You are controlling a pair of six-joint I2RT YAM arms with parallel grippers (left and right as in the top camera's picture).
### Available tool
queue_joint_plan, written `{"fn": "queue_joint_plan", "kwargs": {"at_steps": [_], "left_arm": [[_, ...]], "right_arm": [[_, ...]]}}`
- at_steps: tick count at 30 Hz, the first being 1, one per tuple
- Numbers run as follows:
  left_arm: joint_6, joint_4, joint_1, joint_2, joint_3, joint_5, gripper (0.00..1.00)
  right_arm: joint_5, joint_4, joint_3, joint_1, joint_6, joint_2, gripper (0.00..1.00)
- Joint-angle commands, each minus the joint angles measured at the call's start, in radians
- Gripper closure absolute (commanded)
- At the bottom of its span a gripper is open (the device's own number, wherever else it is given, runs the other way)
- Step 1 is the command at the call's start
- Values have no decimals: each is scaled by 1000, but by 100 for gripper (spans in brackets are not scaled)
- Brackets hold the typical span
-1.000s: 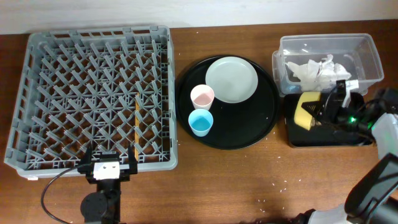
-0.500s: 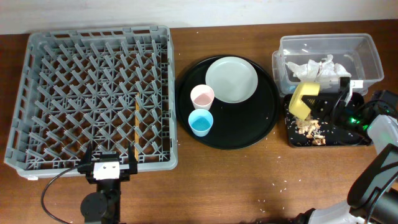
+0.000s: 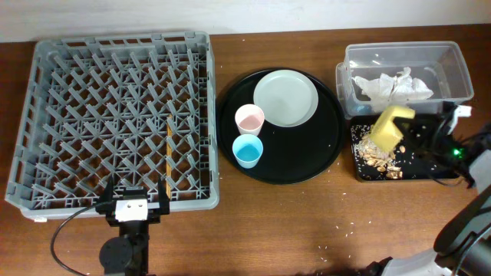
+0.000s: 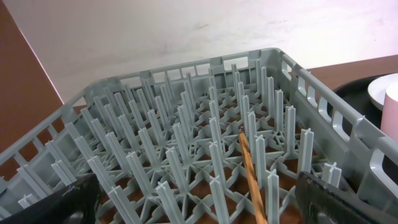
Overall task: Sort waste into correct bins and load items into the dishwasher rack
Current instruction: 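Lift the yellow bowl over the black tray and tip out scraps, then carry the emptied yellow bowl back and set it on the round tray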
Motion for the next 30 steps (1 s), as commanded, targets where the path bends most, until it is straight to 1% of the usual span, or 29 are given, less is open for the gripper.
{"fn": "queue_joint_plan", "kwargs": {"at_steps": [1,6,15,17,18,21,23,26,27,29,30], "left_arm": [[16,2,7,-6,-6,11,1],[16,2,7,-6,-6,11,1],[16,2,7,-6,-6,11,1],[16,2,7,-6,-6,11,1],[16,2,7,-6,-6,11,1],[16,2,7,-6,-6,11,1],[16,2,7,-6,-6,11,1],[16,2,7,-6,-6,11,1],[16,2,7,-6,-6,11,1],[16,2,7,-6,-6,11,1],[16,2,7,-6,-6,11,1]], "right_arm": [[-38,3,-4,-31,79,7,96],[-38,4,-4,-27,47,7,96],[-39,-6,-4,-1,45,5,96],[-38,-13,-4,26,44,-4,96],[-37,0,-4,44,11,-15,96],[-10,15,-1,91,11,-42,96],[42,29,7,116,12,-48,96],[59,44,16,133,29,-48,96],[47,41,16,135,51,-48,96],[44,16,16,153,48,-60,96],[79,2,16,185,47,-83,96]]}}
